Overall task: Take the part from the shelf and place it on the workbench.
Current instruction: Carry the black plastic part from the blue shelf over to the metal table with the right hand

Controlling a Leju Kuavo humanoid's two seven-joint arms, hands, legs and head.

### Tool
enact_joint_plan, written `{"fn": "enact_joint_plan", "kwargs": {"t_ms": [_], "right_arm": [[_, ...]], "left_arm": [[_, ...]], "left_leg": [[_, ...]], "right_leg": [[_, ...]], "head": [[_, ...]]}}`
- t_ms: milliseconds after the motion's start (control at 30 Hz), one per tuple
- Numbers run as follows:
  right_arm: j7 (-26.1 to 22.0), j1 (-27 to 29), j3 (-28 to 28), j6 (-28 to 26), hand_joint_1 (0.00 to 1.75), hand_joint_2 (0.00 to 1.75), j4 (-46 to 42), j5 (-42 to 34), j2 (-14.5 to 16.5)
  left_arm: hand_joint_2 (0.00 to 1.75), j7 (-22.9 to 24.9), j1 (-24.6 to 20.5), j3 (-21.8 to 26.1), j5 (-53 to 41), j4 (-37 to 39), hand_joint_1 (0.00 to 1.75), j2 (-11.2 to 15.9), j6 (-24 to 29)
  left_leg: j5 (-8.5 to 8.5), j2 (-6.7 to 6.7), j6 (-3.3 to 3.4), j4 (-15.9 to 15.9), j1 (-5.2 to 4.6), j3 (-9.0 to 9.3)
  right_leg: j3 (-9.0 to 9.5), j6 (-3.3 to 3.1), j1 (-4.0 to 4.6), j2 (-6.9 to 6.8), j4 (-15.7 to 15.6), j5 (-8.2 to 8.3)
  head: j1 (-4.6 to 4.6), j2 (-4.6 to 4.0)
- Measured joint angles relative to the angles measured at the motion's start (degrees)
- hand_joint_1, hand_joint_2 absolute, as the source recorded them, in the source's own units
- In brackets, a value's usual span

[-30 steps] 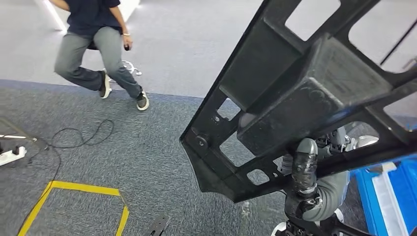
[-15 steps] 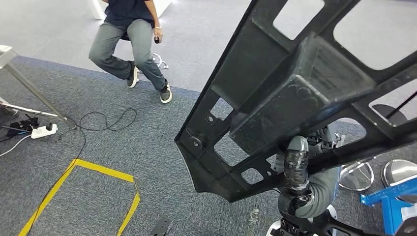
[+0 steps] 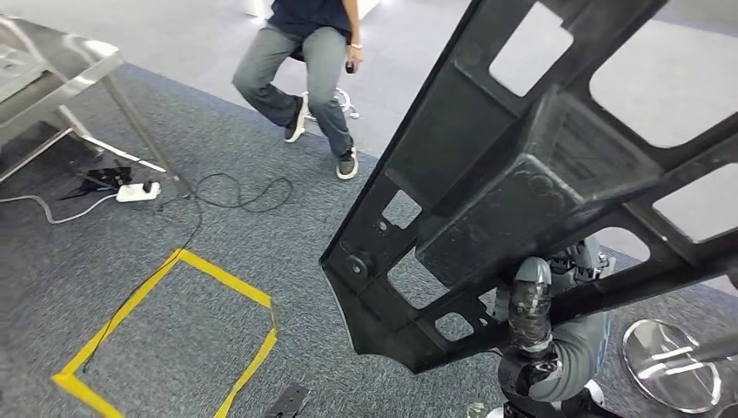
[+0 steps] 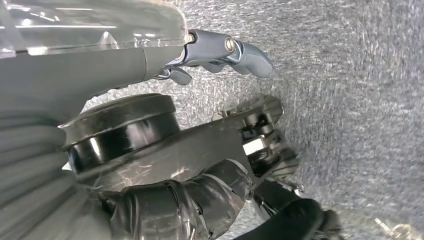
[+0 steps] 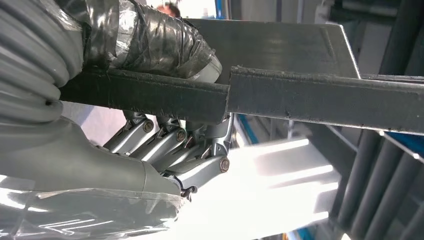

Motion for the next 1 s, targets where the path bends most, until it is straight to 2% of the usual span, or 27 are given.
{"fn": "enact_joint_plan", "kwargs": {"t_ms": [33,67,133,167,200,233,267,333,400,433,467,500,567,633,733,767,800,833,867,900,933,967,1000], "right_arm": [[0.1,0.0,0.0,0.0,1.75,1.75,0.0,0.1,0.0],[0.3,0.1,0.0,0.1,1.75,1.75,0.0,0.1,-0.1],[0.5,0.2,0.0,0.2,1.75,1.75,0.0,0.2,-0.2],[0.5,0.2,0.0,0.2,1.75,1.75,-0.1,0.3,-0.2],[0.6,0.1,0.0,0.2,1.75,1.75,-0.1,0.3,-0.2],[0.6,0.1,0.0,0.3,1.75,1.75,-0.1,0.4,-0.2],[0.6,0.0,0.0,0.3,1.75,1.75,-0.1,0.4,-0.2],[0.6,-0.1,0.0,0.4,1.75,1.75,0.0,0.5,-0.2],[0.6,-0.1,0.0,0.4,1.75,1.75,0.0,0.6,-0.2],[0.6,-0.1,0.0,0.4,1.75,1.75,0.1,0.6,-0.2],[0.6,-0.1,0.0,0.4,1.75,1.75,0.1,0.6,-0.2],[0.6,-0.2,0.0,0.4,1.75,1.75,0.1,0.7,-0.2],[0.6,-0.3,0.0,0.4,1.75,1.75,0.1,0.7,-0.1],[0.6,-0.4,0.0,0.4,1.75,1.75,0.1,0.7,0.0],[0.6,-0.6,0.0,0.4,1.75,1.75,0.3,0.8,0.1],[0.6,-0.7,0.0,0.4,1.75,1.75,0.4,0.8,0.1],[0.5,-0.8,0.0,0.5,1.75,1.75,0.4,0.8,0.2],[0.5,-0.9,0.0,0.5,1.75,1.75,0.4,0.8,0.2],[0.5,-0.9,0.0,0.5,1.75,1.75,0.5,0.8,0.2],[0.5,-0.8,0.0,0.5,1.75,1.75,0.5,0.8,0.2],[0.6,-0.7,0.0,0.5,1.75,1.75,0.6,0.8,0.2],[0.6,-0.6,0.0,0.5,1.75,1.75,0.6,0.8,0.2],[0.6,-0.6,0.0,0.5,1.75,1.75,0.6,0.8,0.2]], "left_arm": [[1.75,0.1,-0.1,0.0,0.0,0.0,0.00,0.0,-0.1],[1.75,0.2,-0.1,-0.1,-0.1,0.0,0.00,0.0,-0.2],[1.75,0.3,-0.3,-0.1,-0.1,0.0,0.00,0.0,-0.3],[1.75,0.3,-0.2,-0.1,-0.2,0.0,0.00,0.0,-0.3],[1.75,0.4,-0.1,-0.2,-0.2,0.0,0.00,-0.1,-0.4],[1.75,0.4,0.0,-0.2,-0.2,0.0,0.00,-0.1,-0.4],[1.75,0.4,0.0,-0.2,-0.2,0.0,0.00,-0.1,-0.4],[1.75,0.4,-0.4,-0.2,-0.1,0.0,0.00,-0.1,-0.5],[1.75,0.4,-0.8,-0.2,-0.1,0.0,0.00,-0.1,-0.5],[1.75,0.4,-0.8,-0.2,-0.1,0.0,0.00,-0.1,-0.5],[1.75,0.4,-0.7,-0.2,-0.1,0.0,0.00,-0.1,-0.5],[1.75,0.4,-0.7,-0.2,-0.1,0.0,0.00,-0.1,-0.5],[1.75,0.4,-0.8,-0.2,-0.1,0.0,0.00,-0.1,-0.5],[1.75,0.4,-1.0,-0.3,-0.1,0.0,0.00,-0.1,-0.5],[1.75,0.4,-1.0,-0.6,-0.1,0.1,0.00,0.0,-0.5],[1.75,0.4,-0.8,-0.8,-0.1,0.1,0.00,0.0,-0.5],[1.75,0.4,-0.8,-1.0,-0.1,0.1,0.00,0.0,-0.5],[1.75,0.4,-0.9,-1.1,-0.1,0.1,0.00,0.0,-0.5],[1.75,0.4,-1.0,-1.2,-0.1,0.2,0.00,0.0,-0.5],[1.75,0.4,-1.1,-1.2,-0.1,0.2,0.00,0.0,-0.5],[1.75,0.4,-1.1,-1.2,-0.1,0.2,0.00,0.0,-0.5],[1.75,0.4,-1.1,-1.2,-0.1,0.2,0.00,0.0,-0.5],[1.75,0.4,-1.0,-1.2,-0.1,0.2,0.00,0.0,-0.5]], "left_leg": [[-0.42,-0.84,-0.35,0.7,0.10,-0.26],[-0.75,-1.58,-0.70,1.3,0.18,-0.63],[-0.96,-2.85,-1.45,1.9,0.41,-1.58],[-0.86,-3.45,-1.72,1.8,0.55,-1.89],[-0.83,-3.31,-1.96,1.9,0.64,-2.06],[-1.07,-2.15,-2.18,2.4,0.56,-2.34],[-1.81,-0.33,-2.38,3.8,0.48,-3.01],[-4.79,3.45,-2.79,9.9,0.45,-6.21],[-7.30,4.40,-3.01,16.6,0.62,-10.00],[-7.21,4.49,-2.98,17.7,0.64,-10.69],[-6.14,4.58,-2.87,16.7,0.62,-10.23],[-4.46,4.77,-2.67,13.9,0.59,-8.79],[-1.41,6.79,-2.06,6.0,0.06,-4.49],[-0.45,8.21,-1.48,1.7,-0.63,-2.17],[-0.35,6.57,-0.76,0.6,-0.83,-1.46],[-0.23,5.92,-0.55,0.0,-0.71,-0.77],[-0.09,5.32,-0.25,-0.6,-0.54,0.01],[-0.03,4.72,0.00,-0.9,-0.43,0.48],[-0.09,4.03,0.27,-1.0,-0.41,0.70],[-0.17,3.34,0.54,-1.0,-0.43,0.71],[-0.27,2.56,0.65,-0.9,-0.45,0.71],[-0.40,1.75,0.67,-0.8,-0.46,0.74],[-0.58,0.89,0.61,-0.6,-0.42,0.79]], "right_leg": [[1.22,0.14,-0.26,1.63,-3.3,1.37],[2.10,0.15,-0.47,3.10,-5.4,2.00],[2.57,-0.21,-0.50,4.99,-6.4,1.50],[2.62,-0.58,-0.42,4.38,-6.4,1.57],[2.74,-0.95,-0.42,3.64,-6.5,1.61],[2.94,-1.27,-0.50,2.90,-6.7,1.63],[3.19,-1.56,-0.56,2.04,-6.9,1.62],[3.52,-1.98,-0.40,0.14,-7.1,1.44],[3.60,-2.18,-0.16,-1.89,-7.1,1.20],[3.65,-2.20,-0.06,-2.79,-7.1,1.09],[3.76,-2.19,0.02,-3.61,-7.1,0.96],[3.94,-2.16,0.09,-4.31,-7.1,0.81],[4.43,-1.90,0.31,-5.60,-7.1,0.42],[4.93,-1.39,0.48,-6.70,-7.4,0.13],[6.00,-0.37,0.35,-7.86,-8.2,-0.22],[6.26,-0.06,0.20,-6.93,-7.9,-0.63],[5.87,0.13,0.12,-5.45,-6.5,-1.53],[4.57,0.14,0.02,-3.58,-3.9,-2.87],[2.53,0.06,0.04,-1.88,-0.1,-4.51],[0.12,-0.03,0.15,-1.14,3.9,-5.93],[-1.86,-0.08,0.21,-0.82,6.7,-6.48],[-2.88,-0.12,0.23,-0.72,7.6,-5.89],[-2.71,-0.14,0.22,-0.62,6.2,-4.13]], "head": [[0.01,0.01],[0.03,0.01],[0.04,0.01],[0.04,0.01],[0.04,0.01],[-0.07,0.00],[-0.23,0.00],[-0.52,0.00],[-0.56,0.00],[-0.59,0.00],[-0.58,-0.01],[-0.59,0.00],[-0.57,0.00],[-0.55,0.01],[-0.51,0.01],[-0.47,0.01],[-0.42,0.01],[-0.26,0.01],[-0.13,0.01],[-0.03,0.01],[0.06,0.01],[0.05,0.01],[0.05,0.00]]}}
